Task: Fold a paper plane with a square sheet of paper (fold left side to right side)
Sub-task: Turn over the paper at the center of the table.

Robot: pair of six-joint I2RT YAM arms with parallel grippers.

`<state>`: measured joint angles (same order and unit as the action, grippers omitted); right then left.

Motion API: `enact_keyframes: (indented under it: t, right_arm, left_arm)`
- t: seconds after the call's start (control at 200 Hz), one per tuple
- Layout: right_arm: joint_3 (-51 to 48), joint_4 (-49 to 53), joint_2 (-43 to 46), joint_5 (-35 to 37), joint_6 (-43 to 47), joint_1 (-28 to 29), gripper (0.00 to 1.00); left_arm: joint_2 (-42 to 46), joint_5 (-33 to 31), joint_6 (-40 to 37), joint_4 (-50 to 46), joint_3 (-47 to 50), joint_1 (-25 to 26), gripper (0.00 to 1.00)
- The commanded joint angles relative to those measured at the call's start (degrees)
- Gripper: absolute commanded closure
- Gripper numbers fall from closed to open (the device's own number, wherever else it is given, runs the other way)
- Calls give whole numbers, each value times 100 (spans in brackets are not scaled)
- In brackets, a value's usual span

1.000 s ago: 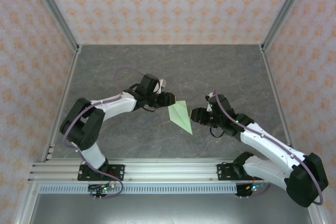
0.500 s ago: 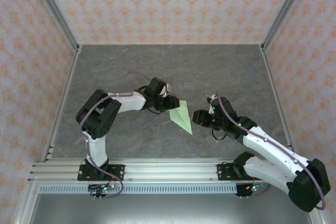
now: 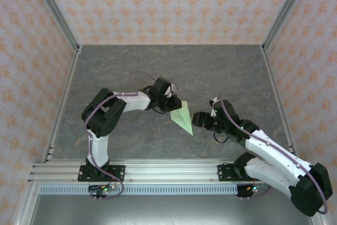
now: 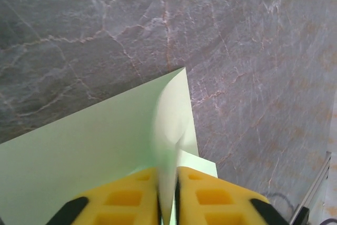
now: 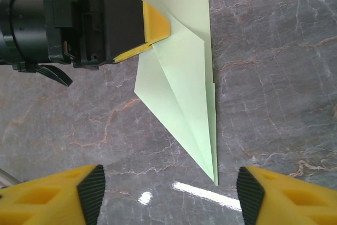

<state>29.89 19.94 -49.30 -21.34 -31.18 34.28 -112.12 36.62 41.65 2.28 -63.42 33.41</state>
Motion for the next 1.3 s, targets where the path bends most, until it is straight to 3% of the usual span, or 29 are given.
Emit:
enact_keyframes:
  t: [0.0,0.15,0.225,0.42,0.575,1.016,1.296]
  right_arm:
    - [-234,-478,138,-535,-163,-296,17]
    - [-729,-1980,75,-2292,-811,-1172,0]
    - [-896,-2889,23,-3020,-1181,-1481,0]
    - [-673,-4275,-316,-3905,-1728,-1570,0]
    - [-431,-5072,-528,-4158,-2036,-1535,0]
    - [583,-5558,-1194,-4165,-1971,-847,0]
    - [826,-5463,-1118,-4244,-1933,-746,33]
  left_arm:
    - [597,-88,-154,24,-86,28,91]
    - [1404,-120,-166,-72,105,-138,97]
    - [1875,-125,-149,-149,231,-279,97]
    - [2944,4,-74,-365,255,-466,98]
    - [3488,219,109,-380,3,-467,97]
    - [4034,985,473,-264,-435,-466,97]
    - [4093,1031,546,-216,-269,-465,96]
